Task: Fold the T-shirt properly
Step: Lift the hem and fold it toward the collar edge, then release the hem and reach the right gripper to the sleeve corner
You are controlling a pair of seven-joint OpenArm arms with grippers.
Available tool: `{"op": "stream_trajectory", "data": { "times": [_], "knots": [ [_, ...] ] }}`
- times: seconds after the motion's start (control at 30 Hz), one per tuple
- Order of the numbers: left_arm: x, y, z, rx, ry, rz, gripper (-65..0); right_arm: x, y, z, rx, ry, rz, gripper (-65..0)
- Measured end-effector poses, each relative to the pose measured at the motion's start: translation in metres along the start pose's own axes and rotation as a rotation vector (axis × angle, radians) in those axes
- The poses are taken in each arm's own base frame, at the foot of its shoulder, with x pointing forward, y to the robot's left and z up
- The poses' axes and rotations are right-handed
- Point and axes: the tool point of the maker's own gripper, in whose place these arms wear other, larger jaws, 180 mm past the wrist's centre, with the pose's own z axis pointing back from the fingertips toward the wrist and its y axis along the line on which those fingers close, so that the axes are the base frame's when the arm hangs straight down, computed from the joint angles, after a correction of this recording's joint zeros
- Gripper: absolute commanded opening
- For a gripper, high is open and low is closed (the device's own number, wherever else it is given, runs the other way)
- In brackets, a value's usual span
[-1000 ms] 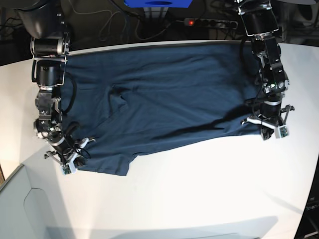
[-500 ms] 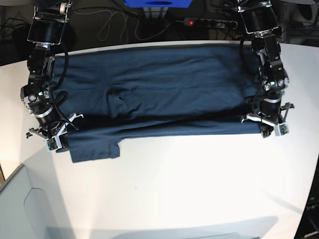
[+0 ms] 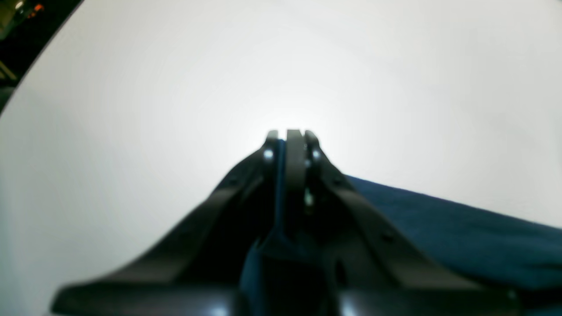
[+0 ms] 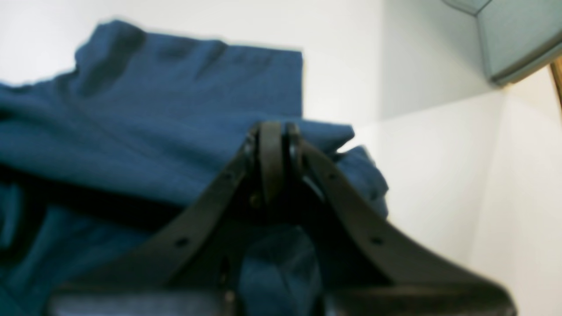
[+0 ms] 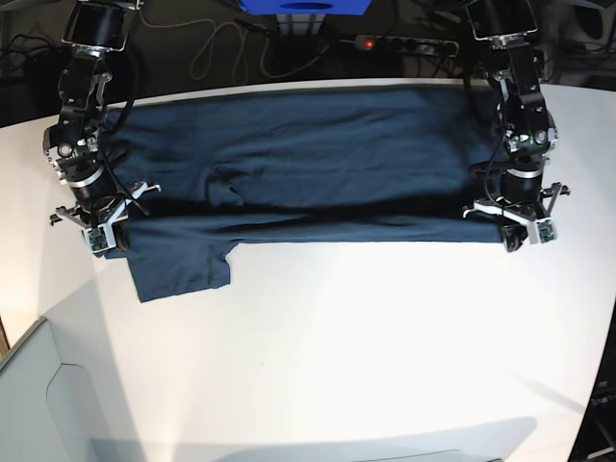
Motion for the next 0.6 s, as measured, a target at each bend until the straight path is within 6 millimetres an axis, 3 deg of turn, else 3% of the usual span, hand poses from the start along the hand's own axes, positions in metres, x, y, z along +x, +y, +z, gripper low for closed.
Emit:
{"op": "stream_trajectory", "data": {
  "times": [0.2,0.4,0.5,0.6],
  "knots": [
    [-0.01,-0.002,0.002,0.001,0.021,0.013,-65.0,-0.017,0.005,0.002,0.013,0.043,-0.007,-63.2],
    [-0.016,-0.006,0.003,-0.002,0.033,0.027,-65.0,-0.032,0.005,0.007,0.009,0.114,0.0,-36.4],
    [-0.015,-0.005,0.003,-0.002,0.03,0.026,-65.0,-0.009,0.002,0.02,-0.012,0.057,0.036,-25.6],
    [-0.015,-0.005,0.003,-0.002,0.03,0.026,-65.0,0.022,-0.009,0.033,-0.056,-0.021,0.079,-21.8]
  ]
}}
